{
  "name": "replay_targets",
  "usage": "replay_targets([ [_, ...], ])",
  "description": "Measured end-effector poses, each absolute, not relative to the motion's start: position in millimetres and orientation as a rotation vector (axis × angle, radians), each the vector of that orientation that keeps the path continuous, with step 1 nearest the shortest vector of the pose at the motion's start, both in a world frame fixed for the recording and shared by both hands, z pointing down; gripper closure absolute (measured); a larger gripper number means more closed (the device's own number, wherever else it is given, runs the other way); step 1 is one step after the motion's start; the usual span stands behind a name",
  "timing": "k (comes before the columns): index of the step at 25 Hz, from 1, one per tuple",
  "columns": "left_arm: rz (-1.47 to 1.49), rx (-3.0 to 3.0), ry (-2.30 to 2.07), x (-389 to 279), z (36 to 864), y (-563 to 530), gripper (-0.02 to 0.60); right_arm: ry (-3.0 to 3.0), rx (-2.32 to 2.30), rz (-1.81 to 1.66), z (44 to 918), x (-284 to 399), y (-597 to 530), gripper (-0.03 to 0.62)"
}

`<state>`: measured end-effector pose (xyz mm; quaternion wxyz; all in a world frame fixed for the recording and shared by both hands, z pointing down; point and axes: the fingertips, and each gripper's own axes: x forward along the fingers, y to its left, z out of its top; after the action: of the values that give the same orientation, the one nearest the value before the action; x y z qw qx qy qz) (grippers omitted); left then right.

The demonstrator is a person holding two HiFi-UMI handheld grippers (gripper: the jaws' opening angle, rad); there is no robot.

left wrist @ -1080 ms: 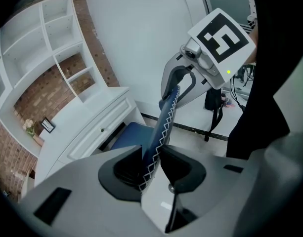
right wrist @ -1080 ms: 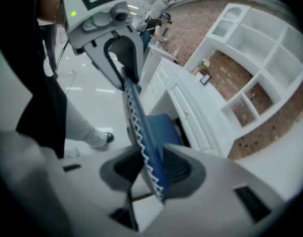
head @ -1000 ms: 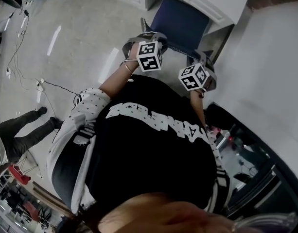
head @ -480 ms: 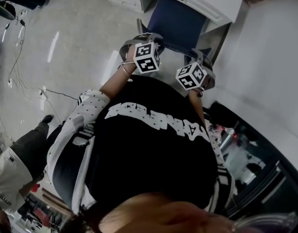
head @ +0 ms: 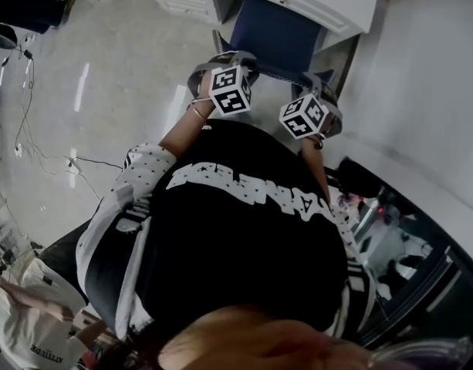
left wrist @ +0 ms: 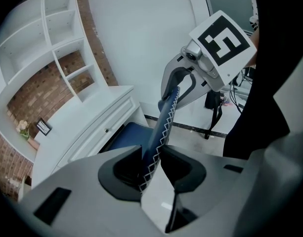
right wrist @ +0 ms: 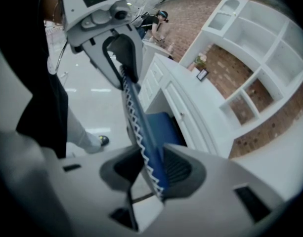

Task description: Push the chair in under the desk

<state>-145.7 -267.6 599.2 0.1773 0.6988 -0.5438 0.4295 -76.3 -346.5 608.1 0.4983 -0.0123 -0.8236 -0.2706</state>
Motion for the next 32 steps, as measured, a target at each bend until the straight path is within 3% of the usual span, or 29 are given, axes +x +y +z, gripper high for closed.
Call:
replay_targets([
  [32, 1.260, 2.033, -1.515, -254, 600, -320, 0.433, -1.992, 0.063, -0.601, 609, -177, -392, 0.454],
])
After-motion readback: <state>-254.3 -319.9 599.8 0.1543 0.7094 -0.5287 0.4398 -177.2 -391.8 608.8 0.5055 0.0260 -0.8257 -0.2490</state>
